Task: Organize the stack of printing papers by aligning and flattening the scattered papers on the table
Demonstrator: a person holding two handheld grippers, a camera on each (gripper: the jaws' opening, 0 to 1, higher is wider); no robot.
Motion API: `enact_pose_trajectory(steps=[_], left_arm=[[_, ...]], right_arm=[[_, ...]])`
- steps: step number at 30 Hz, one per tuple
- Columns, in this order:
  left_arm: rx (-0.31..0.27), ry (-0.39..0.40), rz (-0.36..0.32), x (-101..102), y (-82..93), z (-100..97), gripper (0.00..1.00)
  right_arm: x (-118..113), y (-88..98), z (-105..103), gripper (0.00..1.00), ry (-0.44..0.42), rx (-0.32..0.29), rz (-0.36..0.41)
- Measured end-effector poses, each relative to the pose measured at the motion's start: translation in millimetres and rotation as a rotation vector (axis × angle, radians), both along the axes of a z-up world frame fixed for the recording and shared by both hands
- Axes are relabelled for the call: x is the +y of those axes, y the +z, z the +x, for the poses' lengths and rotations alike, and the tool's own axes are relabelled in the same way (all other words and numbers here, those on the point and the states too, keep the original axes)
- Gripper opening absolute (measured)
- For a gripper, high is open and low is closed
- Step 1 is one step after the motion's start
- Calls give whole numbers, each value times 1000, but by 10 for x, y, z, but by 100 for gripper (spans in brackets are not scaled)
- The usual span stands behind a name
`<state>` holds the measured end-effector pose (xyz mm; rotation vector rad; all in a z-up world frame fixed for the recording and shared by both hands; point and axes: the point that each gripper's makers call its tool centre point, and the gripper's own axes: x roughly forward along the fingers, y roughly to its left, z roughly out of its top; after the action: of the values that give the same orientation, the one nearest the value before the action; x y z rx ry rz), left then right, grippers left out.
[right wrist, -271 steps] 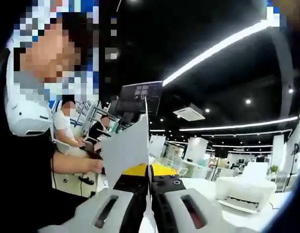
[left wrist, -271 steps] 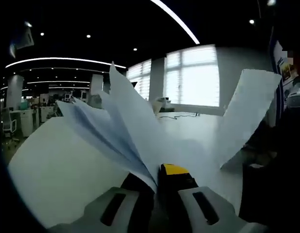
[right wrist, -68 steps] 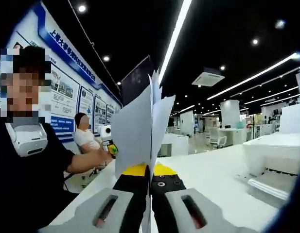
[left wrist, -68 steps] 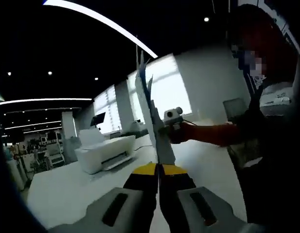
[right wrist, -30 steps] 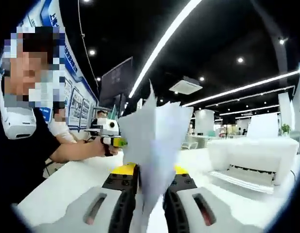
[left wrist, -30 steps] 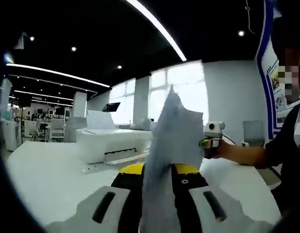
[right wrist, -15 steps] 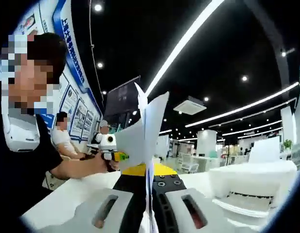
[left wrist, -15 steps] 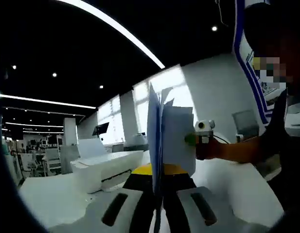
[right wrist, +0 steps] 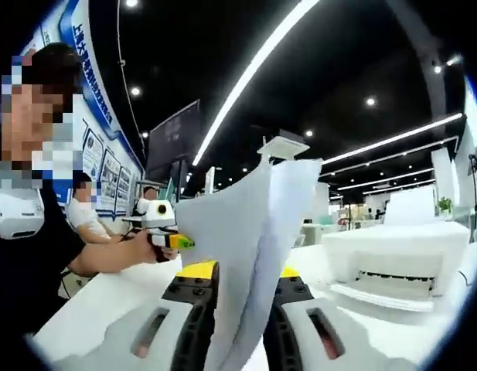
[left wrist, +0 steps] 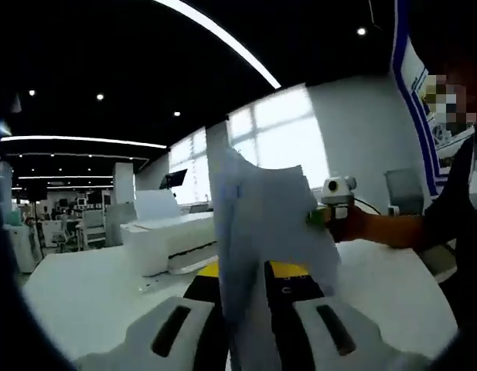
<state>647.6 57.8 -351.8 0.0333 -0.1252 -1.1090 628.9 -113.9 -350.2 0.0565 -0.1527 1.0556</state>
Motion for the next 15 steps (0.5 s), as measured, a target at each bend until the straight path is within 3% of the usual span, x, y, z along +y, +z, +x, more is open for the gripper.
enact_pose_trajectory(steps=[1, 2, 5, 6, 8, 12, 15], left_arm=[[3, -17, 16, -16, -28, -33, 19], [-21, -46, 65, -35, -80, -93, 7], [-64, -66, 44, -64, 43, -208, 7], [-76, -78, -1, -61, 142, -242, 7], [-80, -70, -54, -24, 249, -248, 7], [-63, -47, -57, 6, 214, -199, 7], [-27, -48, -49, -10, 103, -138, 8]], right_arm=[[14, -30, -21, 7, 15, 12, -9], [18, -39, -40, 0, 26, 5, -17], [59, 59, -105, 0, 50, -36, -11], [71, 131, -140, 0, 57, -58, -3], [84, 356, -241, 0, 70, -147, 40], [113, 320, -249, 0, 72, -149, 12], [122, 173, -177, 0, 77, -106, -4]])
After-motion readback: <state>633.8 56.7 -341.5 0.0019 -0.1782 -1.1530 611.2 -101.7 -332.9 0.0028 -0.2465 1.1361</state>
